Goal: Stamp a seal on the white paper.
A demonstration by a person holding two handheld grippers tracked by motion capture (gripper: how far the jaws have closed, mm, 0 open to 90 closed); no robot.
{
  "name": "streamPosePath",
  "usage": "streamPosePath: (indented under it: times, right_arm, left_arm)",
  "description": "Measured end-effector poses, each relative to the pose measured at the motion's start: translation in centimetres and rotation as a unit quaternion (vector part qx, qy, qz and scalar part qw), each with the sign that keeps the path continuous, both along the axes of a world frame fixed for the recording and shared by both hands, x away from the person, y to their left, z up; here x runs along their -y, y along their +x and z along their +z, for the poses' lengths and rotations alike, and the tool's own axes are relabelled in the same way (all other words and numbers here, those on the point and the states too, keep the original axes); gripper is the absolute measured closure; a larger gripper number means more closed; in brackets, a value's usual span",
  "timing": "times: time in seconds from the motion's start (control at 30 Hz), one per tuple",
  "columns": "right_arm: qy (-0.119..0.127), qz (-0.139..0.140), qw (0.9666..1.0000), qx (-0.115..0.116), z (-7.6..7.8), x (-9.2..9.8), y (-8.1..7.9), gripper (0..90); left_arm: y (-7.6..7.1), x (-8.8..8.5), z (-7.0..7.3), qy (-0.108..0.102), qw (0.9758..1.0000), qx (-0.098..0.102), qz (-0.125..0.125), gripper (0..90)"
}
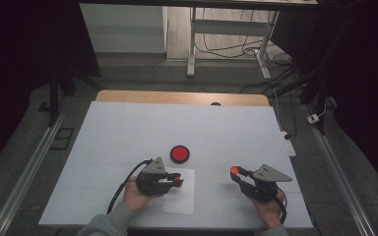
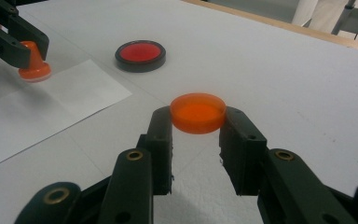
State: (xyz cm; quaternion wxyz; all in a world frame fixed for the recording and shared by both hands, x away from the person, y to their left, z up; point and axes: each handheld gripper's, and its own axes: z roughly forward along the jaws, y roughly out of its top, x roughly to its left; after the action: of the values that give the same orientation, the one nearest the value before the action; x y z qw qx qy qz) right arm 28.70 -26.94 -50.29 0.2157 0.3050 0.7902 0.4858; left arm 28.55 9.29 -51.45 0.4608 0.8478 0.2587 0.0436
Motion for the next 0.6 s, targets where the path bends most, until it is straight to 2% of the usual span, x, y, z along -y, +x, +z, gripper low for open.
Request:
streamPosePath:
  times: [0.6]
  right_arm:
    - [-0.001, 0.000, 1.0000, 0.000, -0.04, -0.07, 0.00, 64.7]
  left_arm:
    - [0.36, 0.85, -0.90, 0.017, 0.9999, -0.001, -0.001, 72.5]
